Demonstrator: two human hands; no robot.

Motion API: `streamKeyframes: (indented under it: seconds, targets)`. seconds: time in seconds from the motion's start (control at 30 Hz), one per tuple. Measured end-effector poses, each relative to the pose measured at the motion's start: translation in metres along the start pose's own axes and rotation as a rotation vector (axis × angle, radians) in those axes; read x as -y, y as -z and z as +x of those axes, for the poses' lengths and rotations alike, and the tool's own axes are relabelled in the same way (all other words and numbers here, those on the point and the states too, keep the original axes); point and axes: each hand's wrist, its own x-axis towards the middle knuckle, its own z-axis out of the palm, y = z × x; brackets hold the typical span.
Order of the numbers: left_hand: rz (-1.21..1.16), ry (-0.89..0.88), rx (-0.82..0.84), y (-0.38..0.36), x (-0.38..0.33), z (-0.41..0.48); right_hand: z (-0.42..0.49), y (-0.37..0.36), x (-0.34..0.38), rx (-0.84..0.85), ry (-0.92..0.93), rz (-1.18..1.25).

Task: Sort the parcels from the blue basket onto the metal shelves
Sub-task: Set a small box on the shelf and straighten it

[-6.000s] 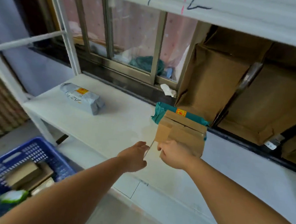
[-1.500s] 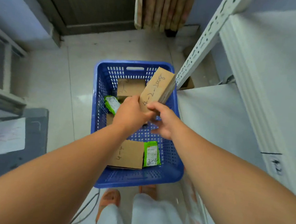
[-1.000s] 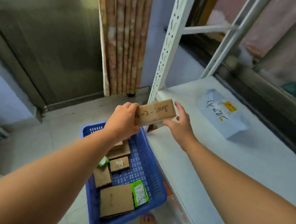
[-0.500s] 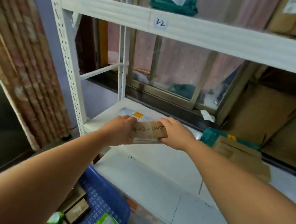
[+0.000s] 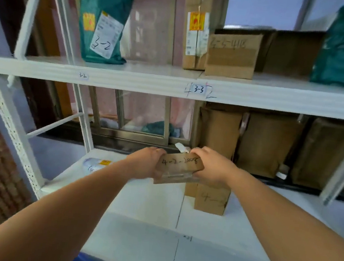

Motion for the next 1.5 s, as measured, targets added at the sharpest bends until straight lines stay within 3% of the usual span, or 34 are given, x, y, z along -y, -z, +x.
streamKeyframes:
  seconds: [0.17,0.3,0.6,1.17,1.5]
  targets:
    - [0.036,-0.051,0.049,-0.013,-0.071,0.006,-0.062,0.006,-0.047,0.004,-0.062,-0.004]
    - [0.03,-0.108,-0.001,-0.028,-0.112,0.009,-0.104,0.004,-0.079,-0.045,-0.099,-0.077]
    - [0.001,-0.197,0.021,-0.063,-0.145,0.034,-0.138,-0.002,-0.114,-0.044,-0.219,-0.122]
    - [-0.147,-0.05,0.124,-0.118,-0.049,0.028,-0.044,-0.075,-0.08,0.161,-0.122,-0.132]
    - [-0.124,0.231,0.074,-0.132,0.017,0.039,0.053,-0.107,-0.063,0.215,0.078,-0.012]
